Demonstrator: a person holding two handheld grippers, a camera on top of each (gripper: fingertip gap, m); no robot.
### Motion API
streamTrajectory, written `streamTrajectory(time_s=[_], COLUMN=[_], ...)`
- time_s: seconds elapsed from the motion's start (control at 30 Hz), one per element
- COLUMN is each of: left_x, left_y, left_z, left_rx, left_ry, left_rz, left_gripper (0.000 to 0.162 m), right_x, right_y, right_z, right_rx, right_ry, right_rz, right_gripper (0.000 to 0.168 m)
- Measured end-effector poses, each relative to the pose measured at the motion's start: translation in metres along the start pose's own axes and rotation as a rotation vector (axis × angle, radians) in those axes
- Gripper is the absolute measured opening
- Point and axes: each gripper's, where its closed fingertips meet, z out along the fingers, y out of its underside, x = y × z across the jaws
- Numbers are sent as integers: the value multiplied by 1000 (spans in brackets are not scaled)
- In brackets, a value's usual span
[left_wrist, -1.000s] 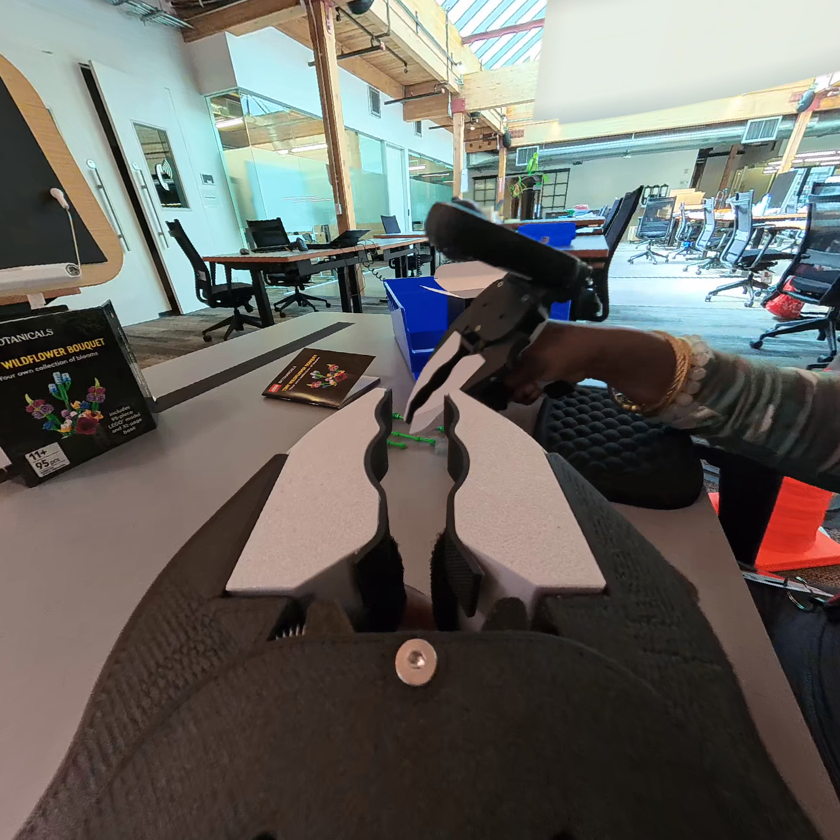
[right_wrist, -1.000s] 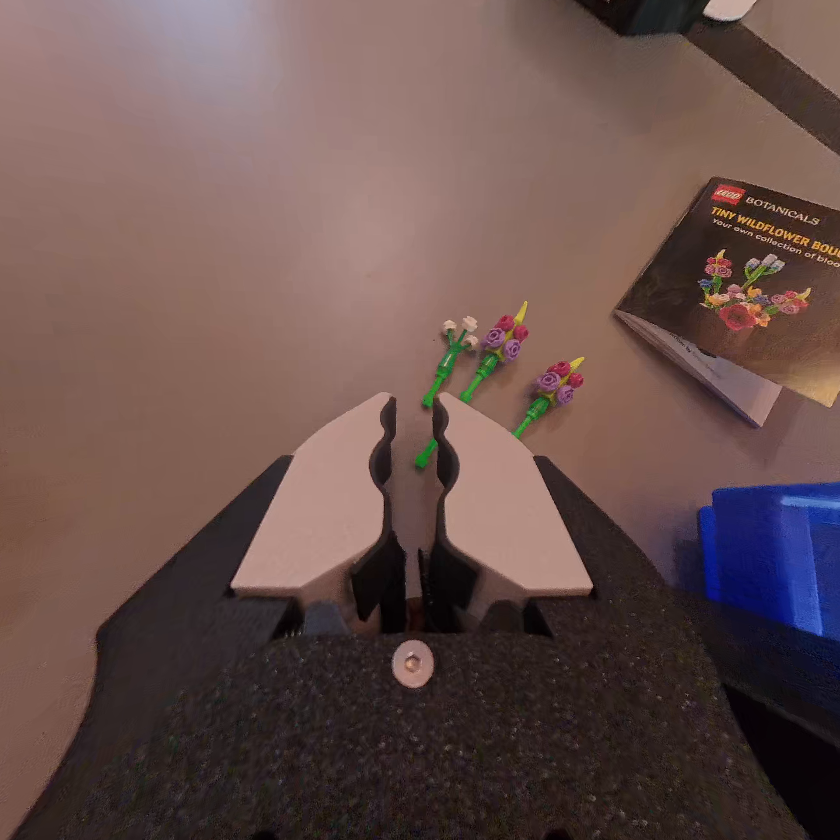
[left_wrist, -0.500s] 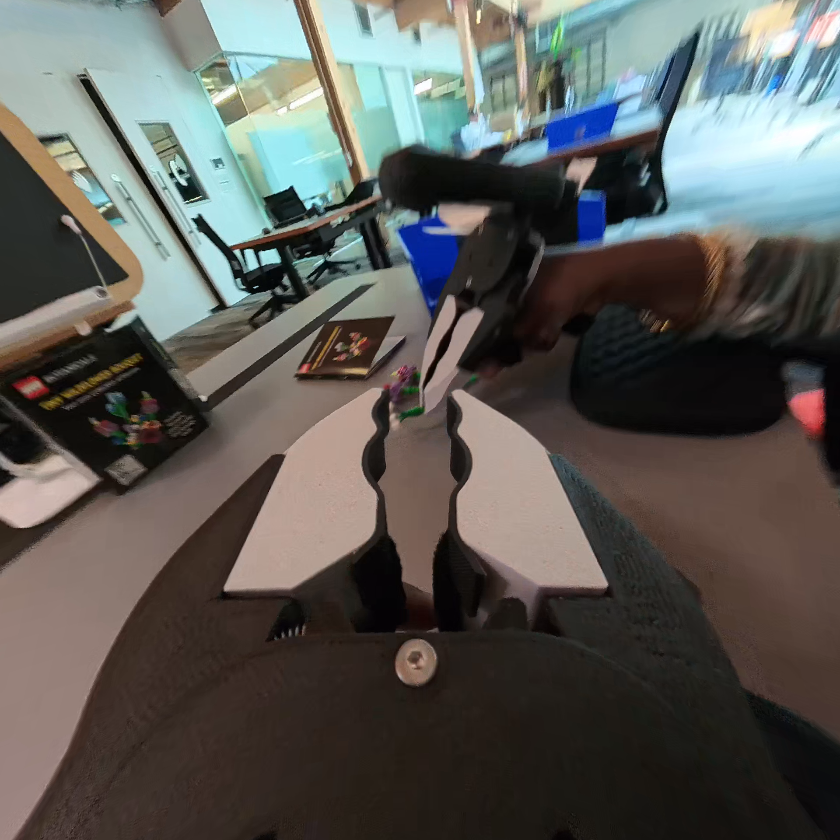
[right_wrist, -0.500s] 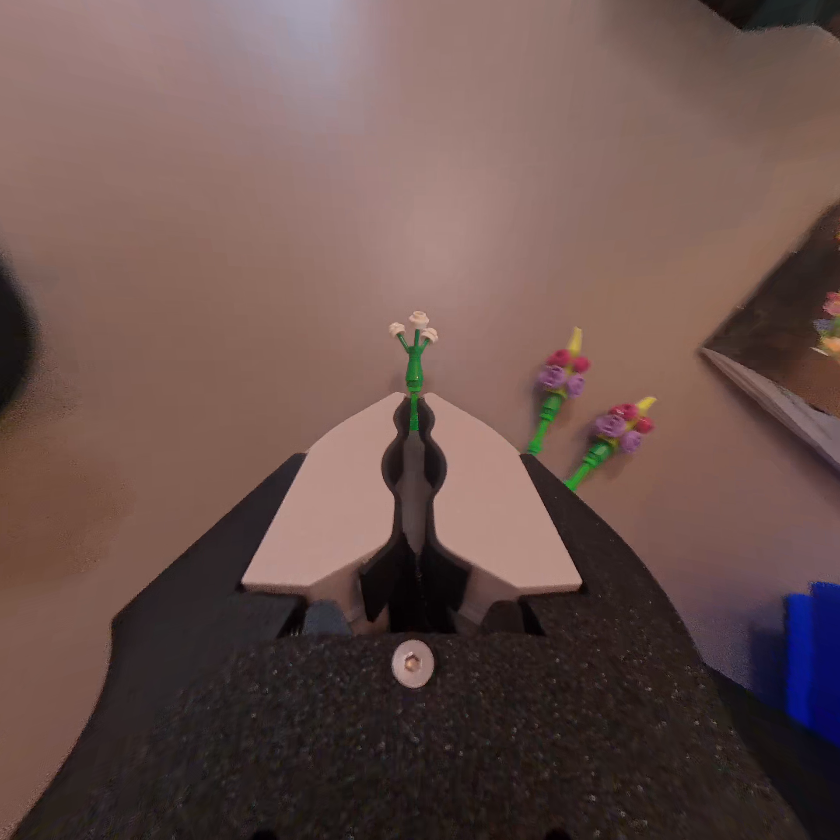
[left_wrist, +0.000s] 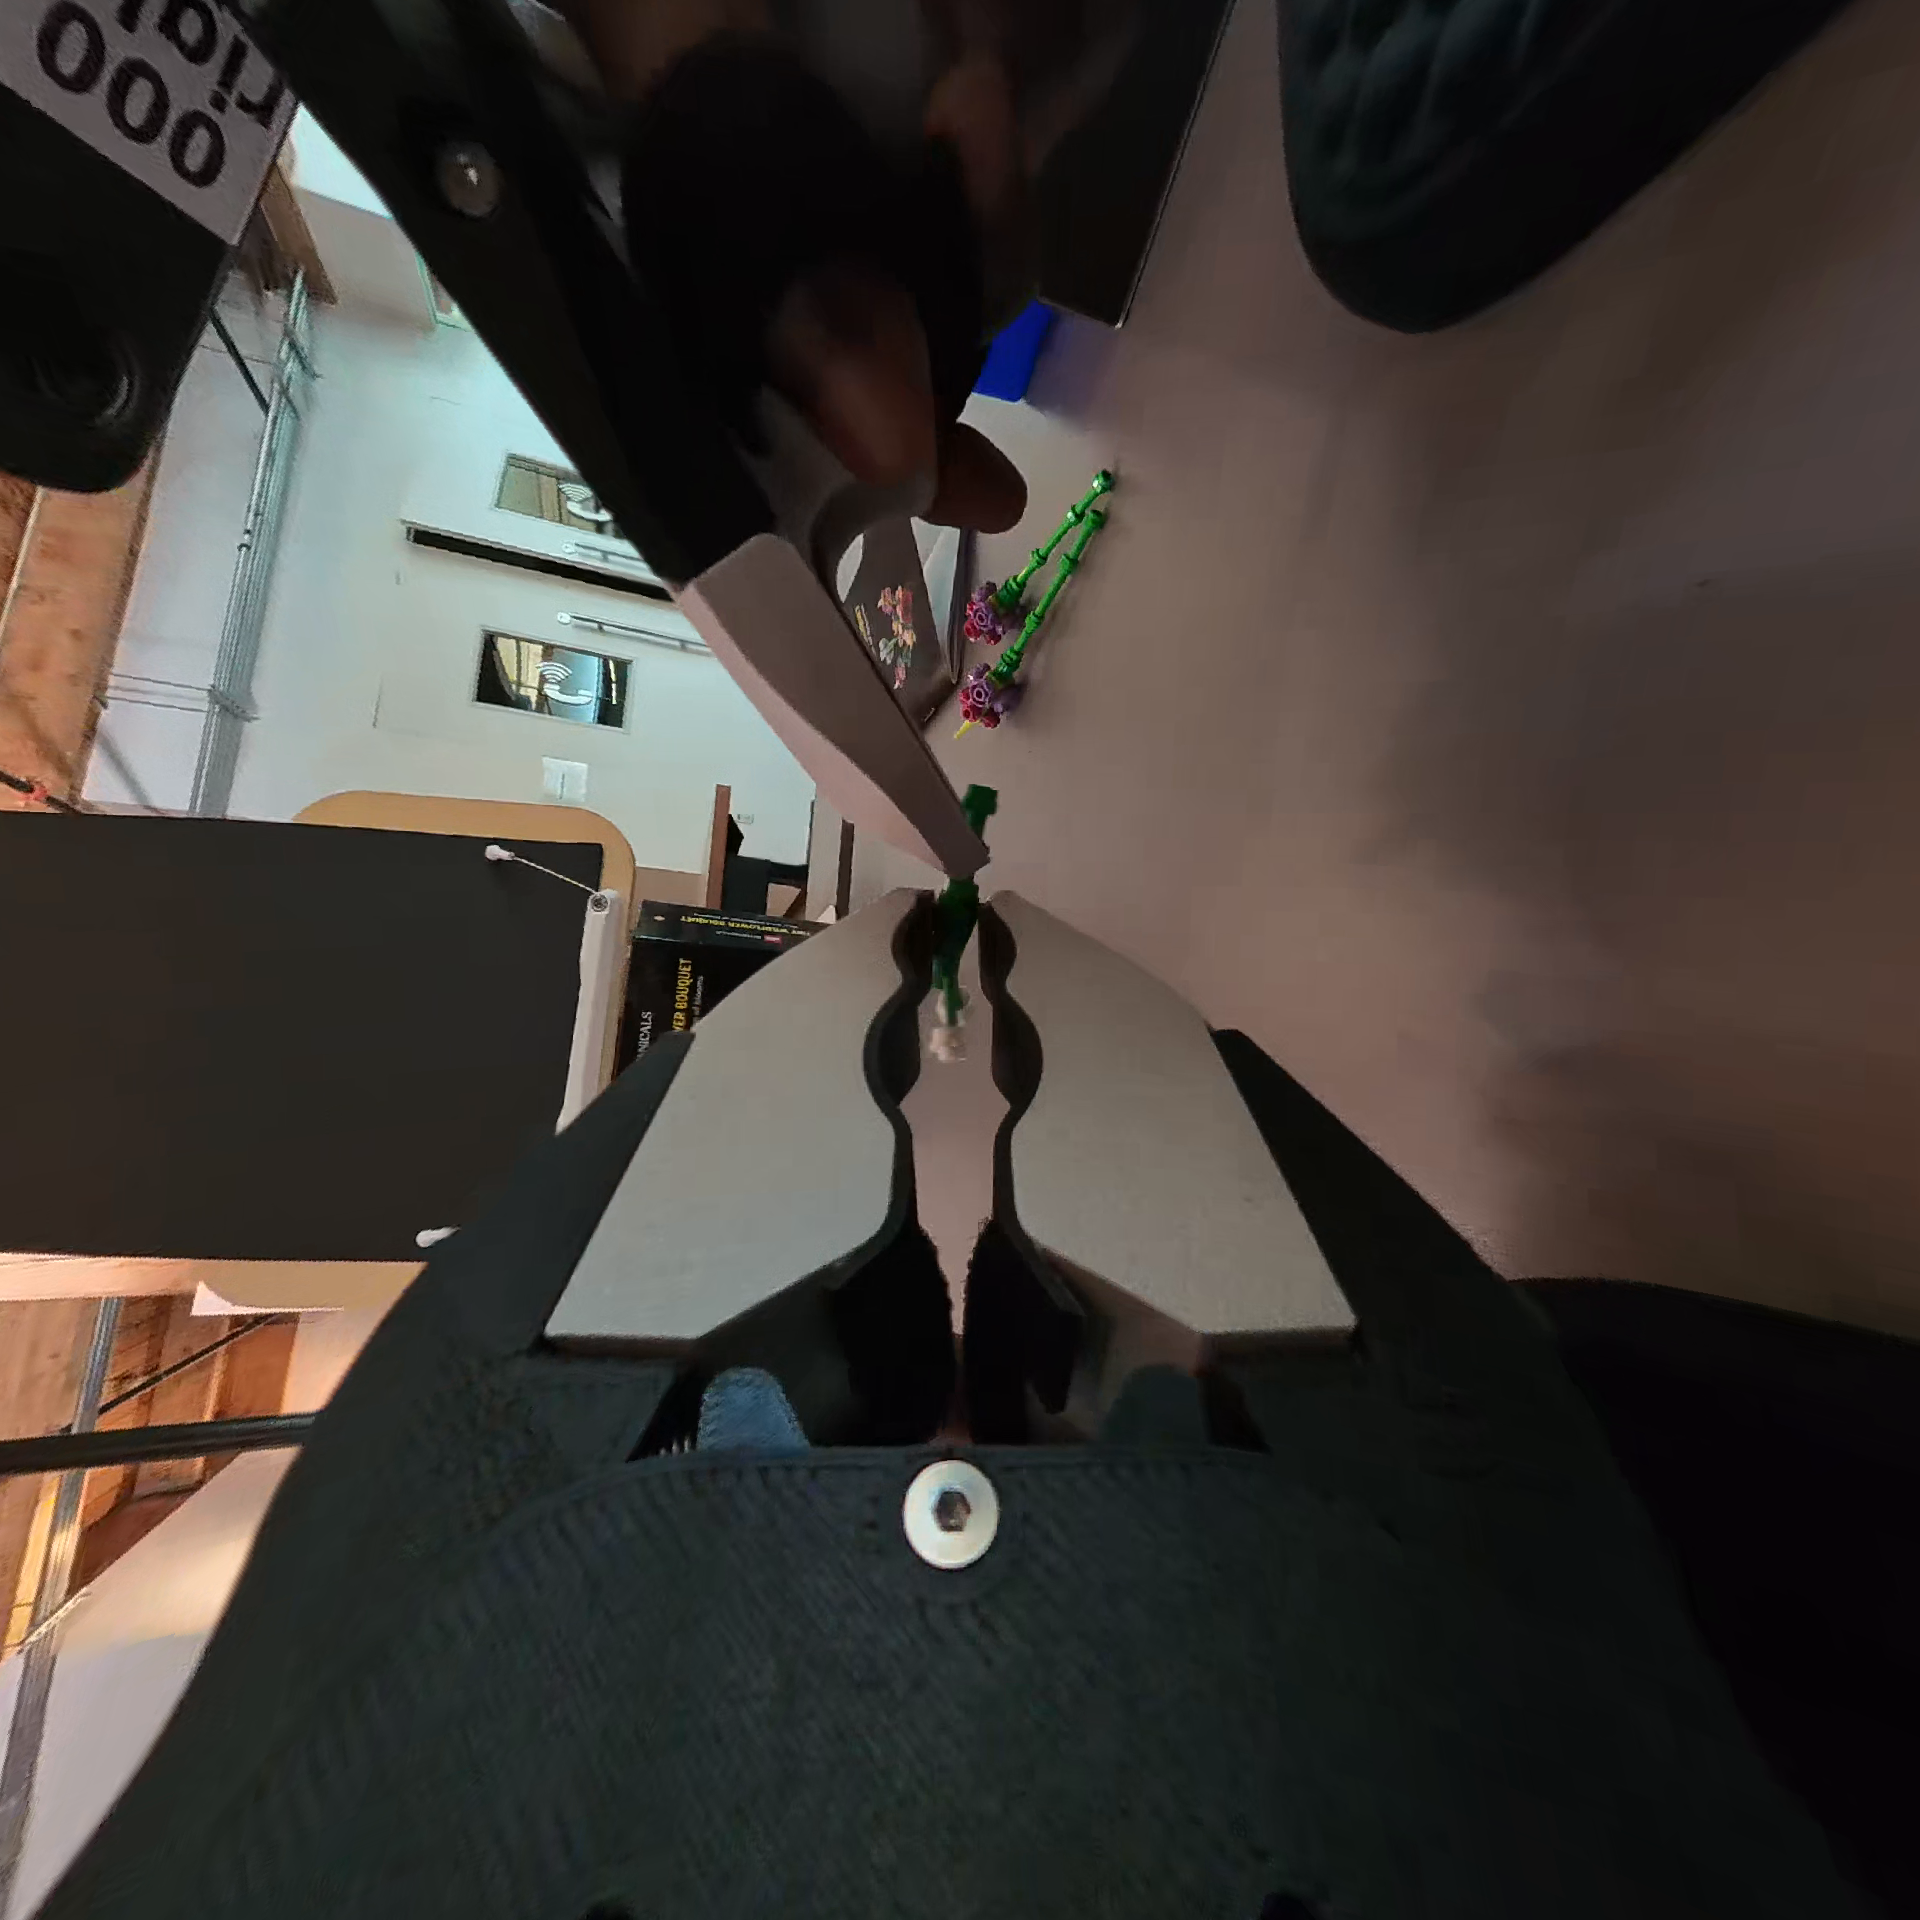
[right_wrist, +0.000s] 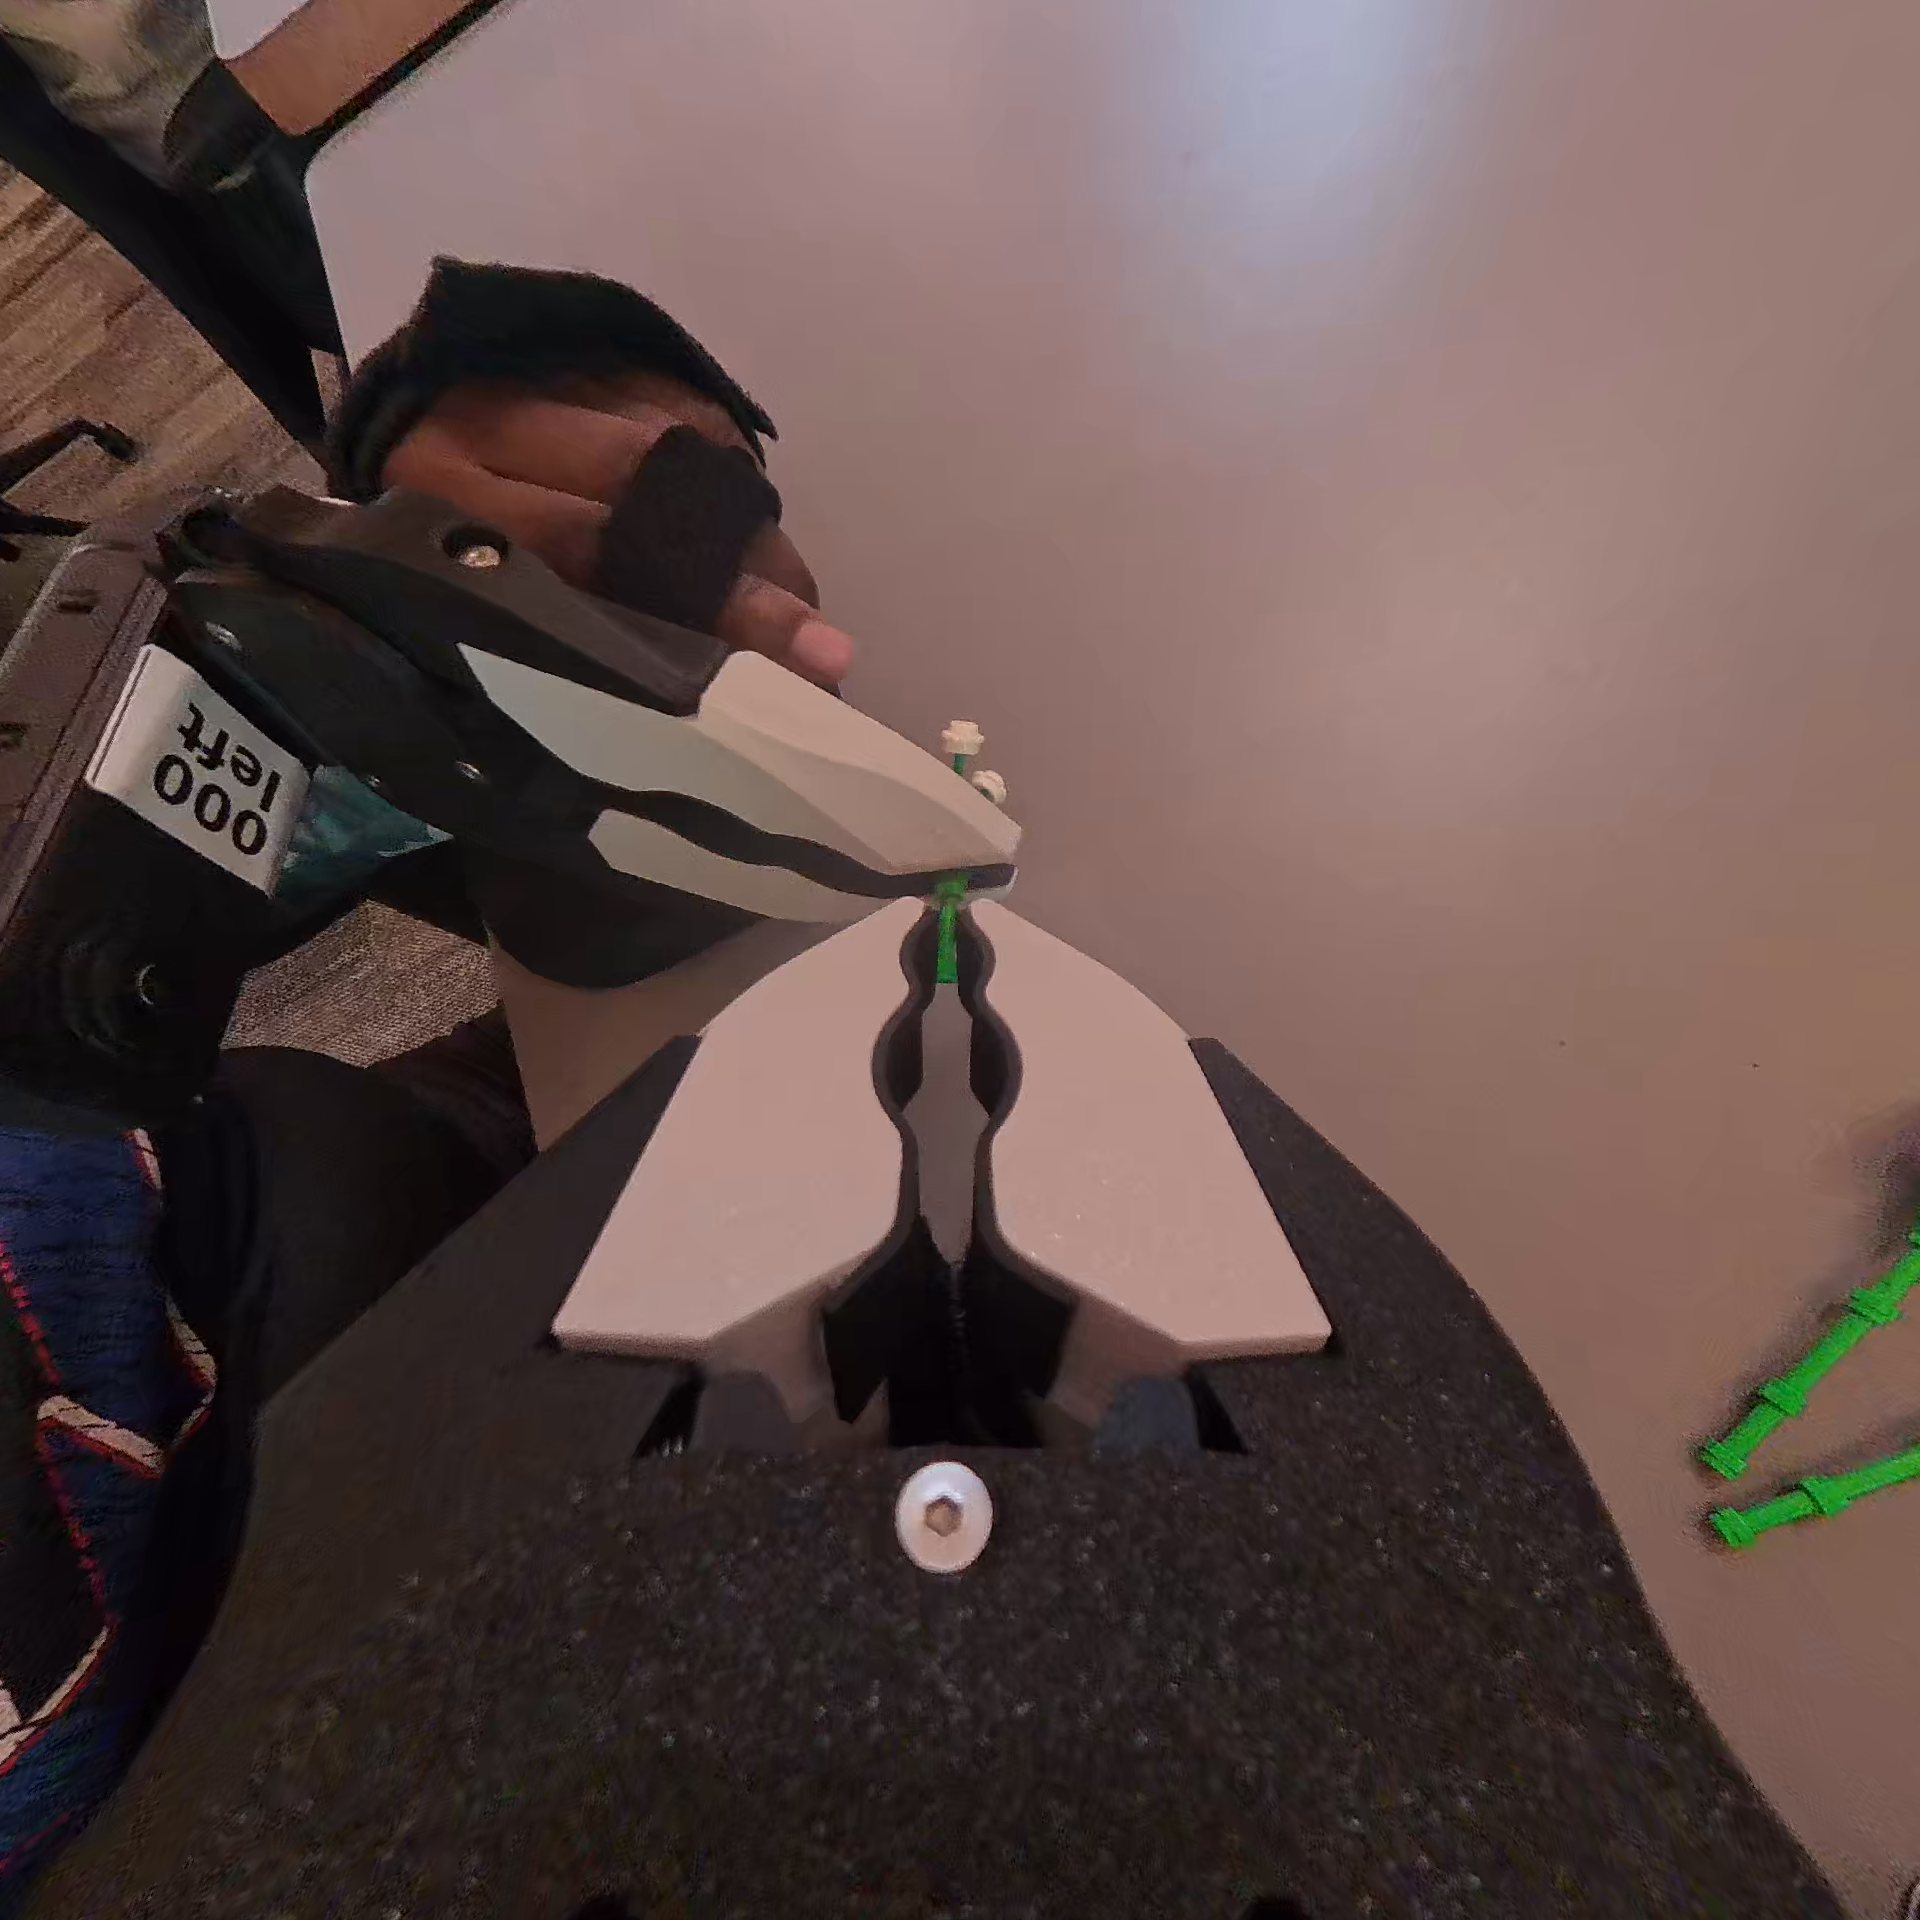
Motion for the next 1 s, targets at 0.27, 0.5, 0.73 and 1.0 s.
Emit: streamTrajectory(time_s=[0.27, 0.5, 0.73, 1.0], left_x=[-16, -20, -18, -18], left_y=[-5, -4, -5, -5], left_z=[-8, -11, -10, -12], left_rx=[91, 119, 120, 123], left_ry=[-6, -10, 7, 11], left_rz=[-260, -330, -335, -345], left_gripper=[8, 8, 8, 8], right_x=[-6, -14, -14, -13], right_y=[-24, -24, -26, -25], right_z=[-21, -19, -19, -18], right_rx=[211, 294, 315, 320], right_ry=[98, 175, 161, 164], right_rz=[-210, -325, -308, -300], right_gripper=[16, 15, 4, 6])
